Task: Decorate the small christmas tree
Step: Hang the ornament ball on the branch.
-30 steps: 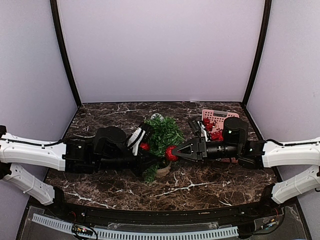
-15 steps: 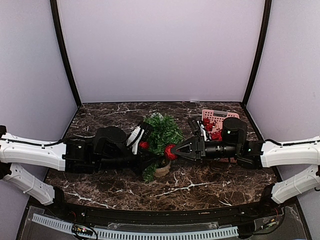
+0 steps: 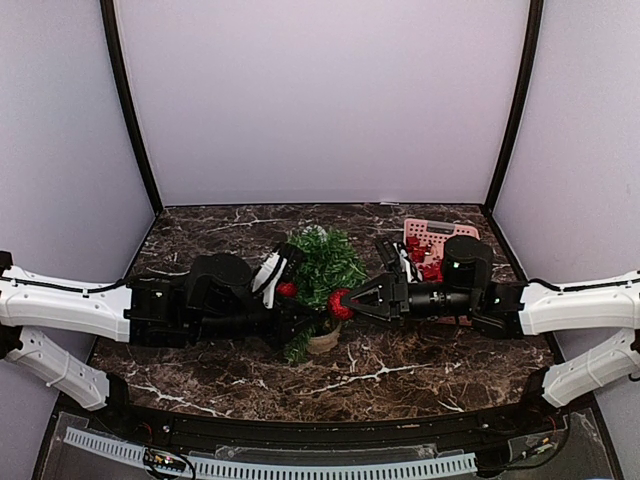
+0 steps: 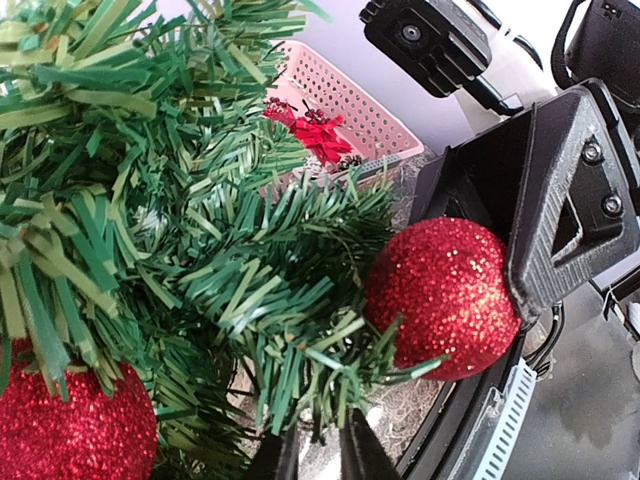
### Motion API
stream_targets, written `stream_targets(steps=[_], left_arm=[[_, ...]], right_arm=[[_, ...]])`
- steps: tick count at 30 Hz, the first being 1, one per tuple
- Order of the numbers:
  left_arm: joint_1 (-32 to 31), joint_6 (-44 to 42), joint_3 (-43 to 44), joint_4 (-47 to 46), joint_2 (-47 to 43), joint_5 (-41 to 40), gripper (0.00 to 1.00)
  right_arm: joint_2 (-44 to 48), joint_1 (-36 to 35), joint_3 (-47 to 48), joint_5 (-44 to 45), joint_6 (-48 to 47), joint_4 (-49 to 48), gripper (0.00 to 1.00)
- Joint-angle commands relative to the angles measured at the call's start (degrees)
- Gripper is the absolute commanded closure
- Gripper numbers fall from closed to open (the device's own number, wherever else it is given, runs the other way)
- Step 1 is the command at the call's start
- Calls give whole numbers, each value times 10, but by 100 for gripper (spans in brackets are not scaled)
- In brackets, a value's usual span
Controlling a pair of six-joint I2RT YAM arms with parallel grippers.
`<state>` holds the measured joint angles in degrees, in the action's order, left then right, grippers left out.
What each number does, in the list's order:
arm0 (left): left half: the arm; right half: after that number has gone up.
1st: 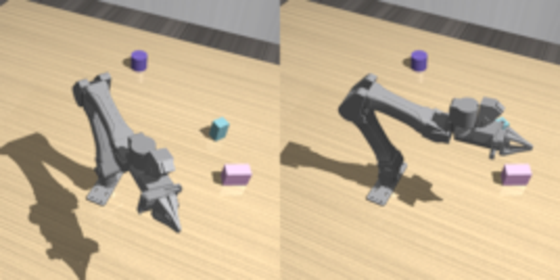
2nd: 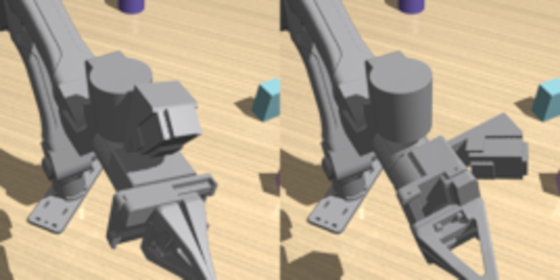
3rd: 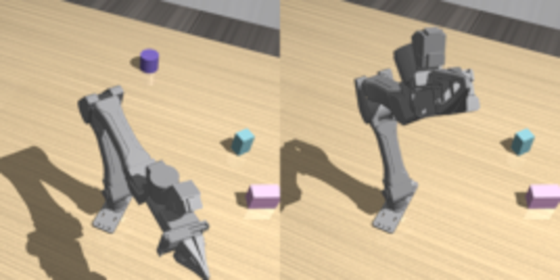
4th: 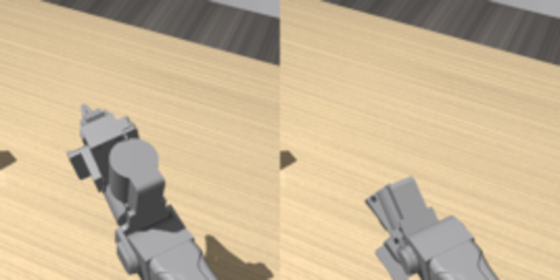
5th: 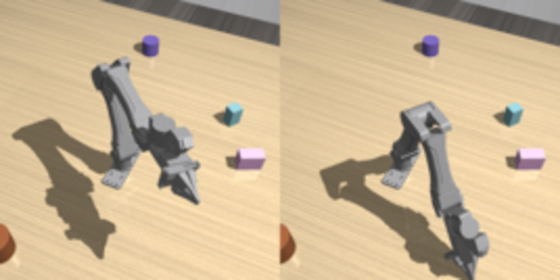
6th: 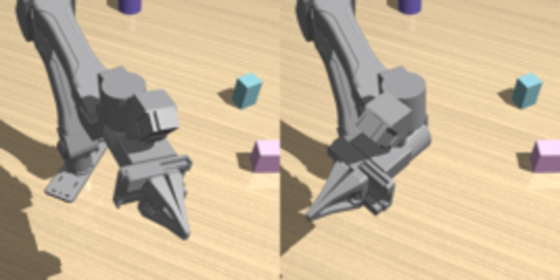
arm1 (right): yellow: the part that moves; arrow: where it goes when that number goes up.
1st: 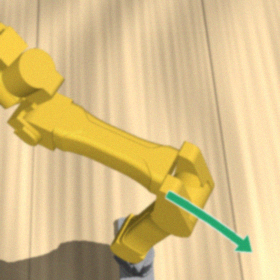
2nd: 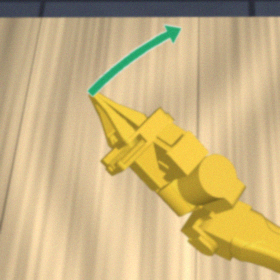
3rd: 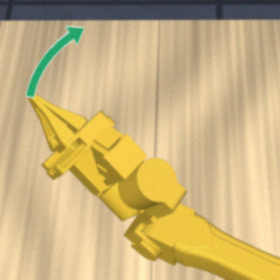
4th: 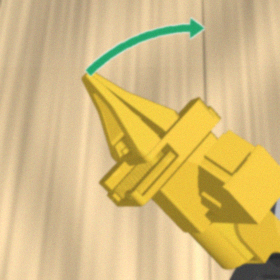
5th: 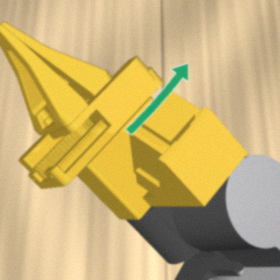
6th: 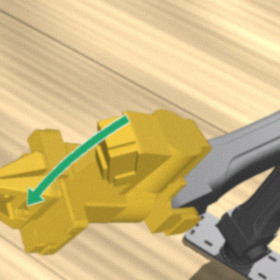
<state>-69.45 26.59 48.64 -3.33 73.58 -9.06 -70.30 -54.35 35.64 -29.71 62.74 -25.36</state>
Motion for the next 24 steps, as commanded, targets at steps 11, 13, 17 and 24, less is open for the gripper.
stream_targets(steps=[11,13,17,24], left_arm=[[-3,7,-19,-24,-34,-14,76],[-3,6,-19,-26,-30,-12,78],[-3,6,-19,-28,-23,-6,84],[-3,8,-25,-37,-25,-8,87]], right_arm=[[3,3,-15,8,7,-26,66],[4,2,-19,9,9,-26,66],[8,2,-25,9,10,-27,66],[5,2,-26,6,12,-34,66]])
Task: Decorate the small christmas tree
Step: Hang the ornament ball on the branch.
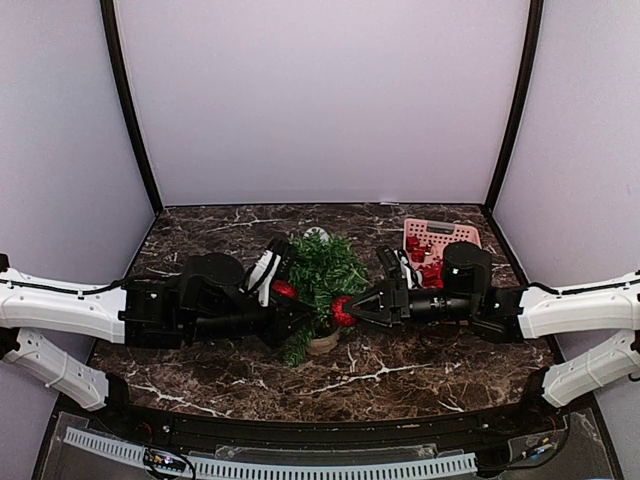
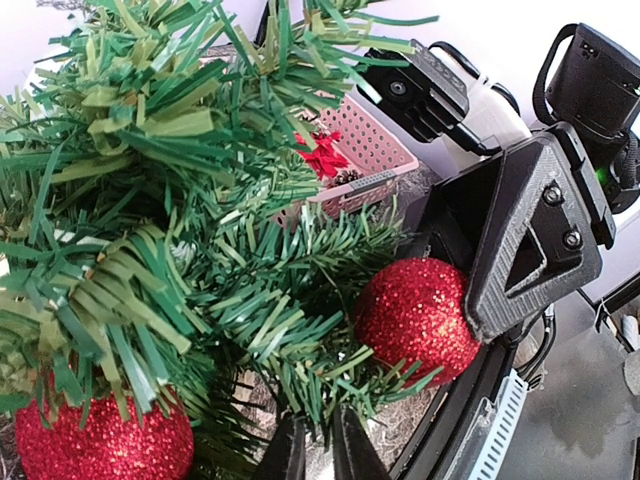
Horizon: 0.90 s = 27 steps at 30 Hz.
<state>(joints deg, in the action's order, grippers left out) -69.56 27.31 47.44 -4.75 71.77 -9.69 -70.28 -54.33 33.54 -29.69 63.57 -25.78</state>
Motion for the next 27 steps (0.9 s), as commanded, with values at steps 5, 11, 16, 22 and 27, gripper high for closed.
stream_targets(steps=[5,11,16,22,27], left_arm=[[-2,-6,-39,-58,-17,28,79],[-2,-10,-55,-81,-18,58,66],[-2,-12,-44,-80,-6,52,60],[-2,-12,-37,-82,9,37,67],[-2,-9,-35,-85,10,23,76]], right_arm=[[4,2,-8,-1,9,-49,66],[0,2,-5,-4,10,-56,66],[-5,2,-5,-7,12,-62,66],[-8,2,-2,-11,11,-66,66],[-9,2,-2,-12,12,-69,66]])
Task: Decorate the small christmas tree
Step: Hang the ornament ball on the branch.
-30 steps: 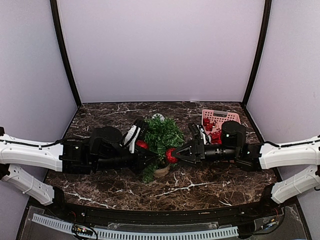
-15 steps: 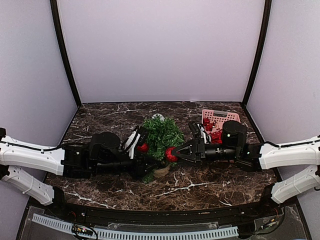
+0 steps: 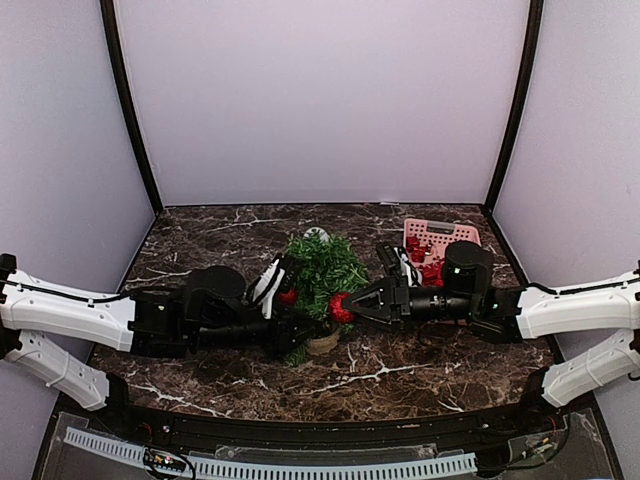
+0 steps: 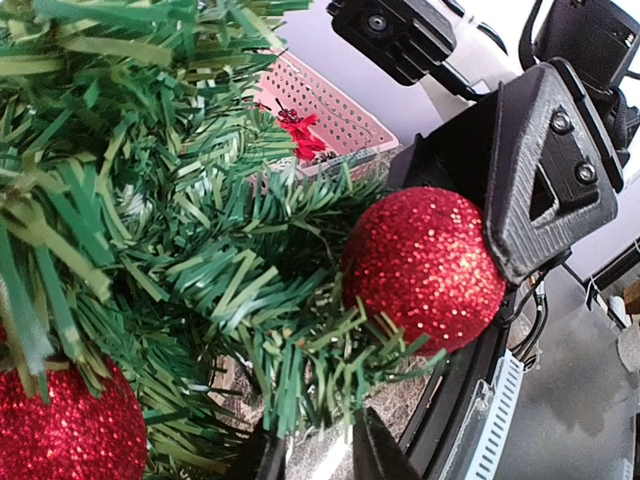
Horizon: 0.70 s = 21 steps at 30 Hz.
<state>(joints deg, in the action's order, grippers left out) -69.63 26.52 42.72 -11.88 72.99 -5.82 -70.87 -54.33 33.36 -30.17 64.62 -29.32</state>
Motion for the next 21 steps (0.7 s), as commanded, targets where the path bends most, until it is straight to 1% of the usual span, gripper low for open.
stream_targets(steps=[1,7,12,21], left_arm=[[-2,-1,12,-15,-4,-17,78],[-1,0,11,-24,-1,-20,85],[-1,3,13,-34,-1,-19,99],[-2,17,4,-35,-12,-22,100]], right_arm=[[-3,2,-1,-7,2,-34,66],[-3,2,-1,-9,3,-41,66],[2,2,1,-10,3,-40,66],[-2,0,11,7,-5,-30,66]])
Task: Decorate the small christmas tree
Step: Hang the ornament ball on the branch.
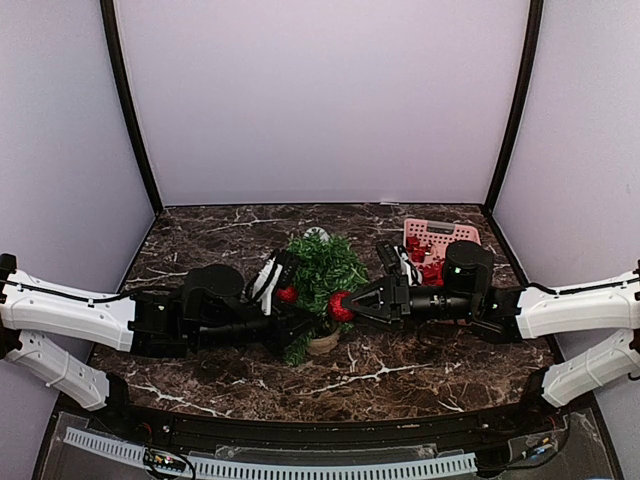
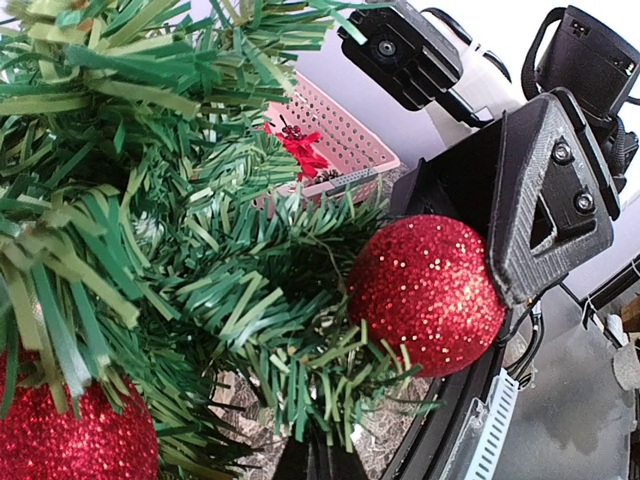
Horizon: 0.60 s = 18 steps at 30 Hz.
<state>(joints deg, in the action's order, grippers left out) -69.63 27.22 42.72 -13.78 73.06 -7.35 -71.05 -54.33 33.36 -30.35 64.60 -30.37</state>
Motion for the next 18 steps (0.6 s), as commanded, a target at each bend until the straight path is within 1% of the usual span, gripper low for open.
stream_targets(steps=[1,10,18], left_arm=[[-2,12,4,-15,-12,-7,100],[0,48,1,3,-5,-31,100],[7,66,-5,4,-3,-33,100]], right_arm=[[-1,0,11,11,-4,-16,66],[-21,-6,16,20,-4,-20,66],[-28,-7,16,24,-2,-23,66]])
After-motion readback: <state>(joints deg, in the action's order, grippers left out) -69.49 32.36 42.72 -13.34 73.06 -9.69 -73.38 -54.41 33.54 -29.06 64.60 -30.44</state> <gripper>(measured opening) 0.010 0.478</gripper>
